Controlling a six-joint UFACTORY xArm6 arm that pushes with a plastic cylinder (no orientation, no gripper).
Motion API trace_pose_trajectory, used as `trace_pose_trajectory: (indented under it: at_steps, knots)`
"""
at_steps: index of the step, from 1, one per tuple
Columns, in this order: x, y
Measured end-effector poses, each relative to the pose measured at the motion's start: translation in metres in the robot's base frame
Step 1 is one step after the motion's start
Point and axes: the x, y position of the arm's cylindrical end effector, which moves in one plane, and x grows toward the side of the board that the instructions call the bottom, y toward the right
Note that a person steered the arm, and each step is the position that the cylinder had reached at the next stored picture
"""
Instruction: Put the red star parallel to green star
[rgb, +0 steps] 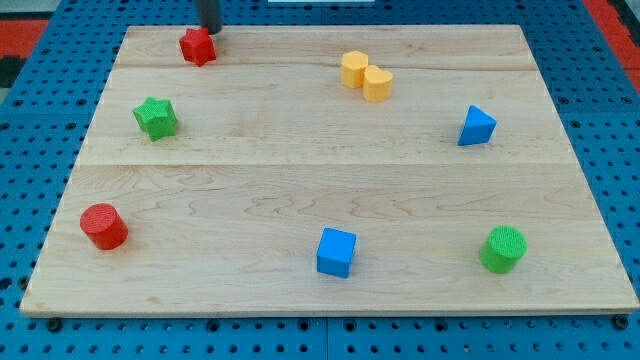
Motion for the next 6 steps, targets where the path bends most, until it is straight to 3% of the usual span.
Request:
trace_pose_trajectory:
  at_steps: [1,2,3,5,6]
  knots:
    - [0.016,0.014]
    - [0.06,0.02]
    - [0.07,0.026]
    - [0.074,-0.016]
    - [0.104,0.021]
